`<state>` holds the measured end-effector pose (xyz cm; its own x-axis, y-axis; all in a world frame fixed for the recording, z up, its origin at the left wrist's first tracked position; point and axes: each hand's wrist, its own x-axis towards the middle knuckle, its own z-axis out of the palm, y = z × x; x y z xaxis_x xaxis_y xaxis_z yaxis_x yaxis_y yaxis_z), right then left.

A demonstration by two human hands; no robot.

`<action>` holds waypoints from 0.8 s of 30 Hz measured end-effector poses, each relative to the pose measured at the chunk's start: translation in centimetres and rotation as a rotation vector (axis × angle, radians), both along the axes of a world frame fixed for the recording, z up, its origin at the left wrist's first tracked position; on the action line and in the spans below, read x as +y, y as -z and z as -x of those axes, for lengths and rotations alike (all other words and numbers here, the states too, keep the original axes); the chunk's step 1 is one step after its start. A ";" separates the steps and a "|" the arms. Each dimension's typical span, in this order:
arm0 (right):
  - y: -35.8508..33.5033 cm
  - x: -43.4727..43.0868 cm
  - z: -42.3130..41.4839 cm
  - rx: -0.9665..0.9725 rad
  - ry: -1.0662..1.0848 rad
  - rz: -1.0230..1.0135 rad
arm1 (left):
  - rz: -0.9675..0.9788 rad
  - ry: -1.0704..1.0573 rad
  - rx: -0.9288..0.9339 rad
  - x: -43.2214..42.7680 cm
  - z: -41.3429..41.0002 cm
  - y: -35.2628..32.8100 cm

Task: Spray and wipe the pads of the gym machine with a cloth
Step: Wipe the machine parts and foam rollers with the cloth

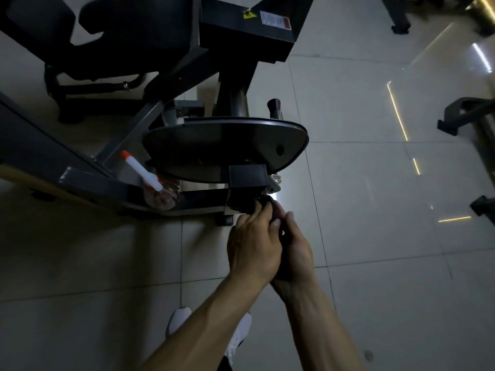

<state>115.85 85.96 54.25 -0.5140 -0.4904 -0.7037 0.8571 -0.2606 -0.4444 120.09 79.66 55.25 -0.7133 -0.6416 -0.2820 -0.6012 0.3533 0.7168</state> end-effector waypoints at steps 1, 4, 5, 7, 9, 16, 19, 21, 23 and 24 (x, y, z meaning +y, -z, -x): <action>0.1 -0.2 -0.1 -0.006 0.023 0.032 | 0.011 0.057 0.014 -0.3 -0.6 0.0; 0.5 -1.4 -0.6 0.123 0.052 -0.123 | -0.074 0.106 0.106 -1.8 -3.0 0.4; 0.6 -1.9 -0.8 0.214 0.065 -0.227 | -0.128 0.055 0.151 -2.4 -3.7 0.7; 0.6 -2.5 -0.7 0.514 0.111 -0.440 | -0.185 -0.132 0.230 -3.9 -4.5 1.5; 1.2 -3.2 -0.5 0.880 0.100 -0.589 | -0.240 -0.299 0.262 -5.5 -3.9 2.2; 5.7 -6.9 -2.0 1.374 -0.048 -0.921 | -0.325 -0.324 0.221 -9.5 0.8 3.8; 6.3 -6.9 -2.3 1.433 -0.100 -0.936 | -0.292 -0.320 0.202 -9.9 0.7 4.2; 6.0 -6.1 -1.4 1.432 -0.042 -0.955 | -0.284 -0.321 0.196 -10.1 0.8 4.4; 5.7 -5.9 -1.0 1.421 0.008 -0.983 | -0.256 -0.324 0.196 -10.1 0.9 4.6; 5.6 -6.1 -1.2 1.421 0.007 -0.994 | -0.244 -0.326 0.201 -10.0 1.0 4.6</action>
